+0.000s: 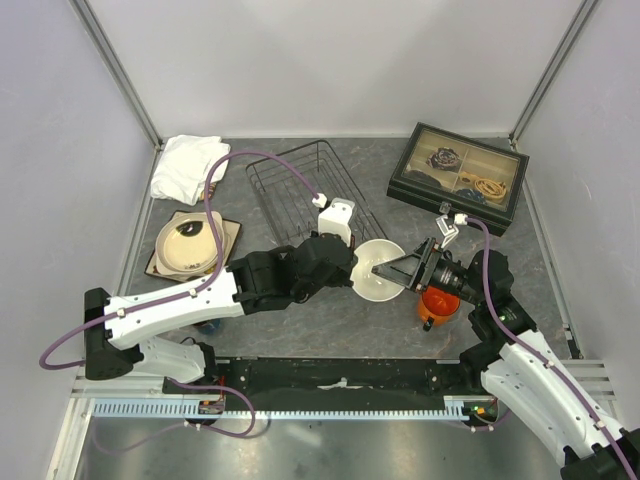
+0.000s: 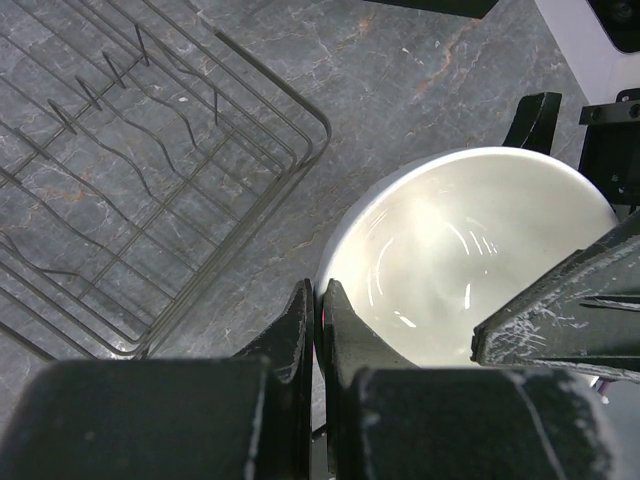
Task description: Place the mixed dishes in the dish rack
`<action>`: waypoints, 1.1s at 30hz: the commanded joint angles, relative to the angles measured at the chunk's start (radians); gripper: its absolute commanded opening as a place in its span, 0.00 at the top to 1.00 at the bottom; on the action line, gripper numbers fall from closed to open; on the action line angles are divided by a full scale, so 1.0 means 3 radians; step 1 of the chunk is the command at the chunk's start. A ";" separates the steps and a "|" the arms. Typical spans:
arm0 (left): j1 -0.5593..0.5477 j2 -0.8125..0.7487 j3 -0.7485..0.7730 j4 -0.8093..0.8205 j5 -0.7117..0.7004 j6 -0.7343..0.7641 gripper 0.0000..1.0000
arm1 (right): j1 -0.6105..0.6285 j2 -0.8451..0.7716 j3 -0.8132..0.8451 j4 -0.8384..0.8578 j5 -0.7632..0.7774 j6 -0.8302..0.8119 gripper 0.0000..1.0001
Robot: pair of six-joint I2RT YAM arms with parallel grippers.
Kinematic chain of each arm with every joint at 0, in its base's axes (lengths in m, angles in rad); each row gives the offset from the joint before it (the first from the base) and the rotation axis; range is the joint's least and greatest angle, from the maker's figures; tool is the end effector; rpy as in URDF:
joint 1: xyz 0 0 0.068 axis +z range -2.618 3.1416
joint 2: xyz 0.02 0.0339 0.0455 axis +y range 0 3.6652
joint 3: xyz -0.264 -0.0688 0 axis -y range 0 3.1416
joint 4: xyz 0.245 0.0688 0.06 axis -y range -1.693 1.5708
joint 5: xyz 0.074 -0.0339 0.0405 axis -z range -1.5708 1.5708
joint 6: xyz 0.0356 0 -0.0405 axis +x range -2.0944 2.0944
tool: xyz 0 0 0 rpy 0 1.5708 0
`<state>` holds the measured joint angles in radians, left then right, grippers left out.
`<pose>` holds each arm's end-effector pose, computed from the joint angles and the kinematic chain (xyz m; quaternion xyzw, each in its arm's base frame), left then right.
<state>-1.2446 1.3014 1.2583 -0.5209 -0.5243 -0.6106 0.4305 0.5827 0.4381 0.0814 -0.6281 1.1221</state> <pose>0.1084 -0.2649 0.3613 0.1449 0.8428 -0.2367 0.4611 0.1305 0.0830 0.2764 0.0361 0.7240 0.6168 0.3066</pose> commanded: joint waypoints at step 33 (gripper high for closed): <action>0.0017 -0.0022 -0.0063 0.0335 -0.0134 -0.0061 0.69 | 0.0012 -0.0214 -0.0049 0.0117 0.0110 0.0161 0.71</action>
<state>-1.2469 1.3029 1.2568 -0.4107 -0.5175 -0.6174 0.4305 0.5442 0.4072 0.0277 -0.5858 1.1492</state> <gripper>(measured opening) 0.310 0.615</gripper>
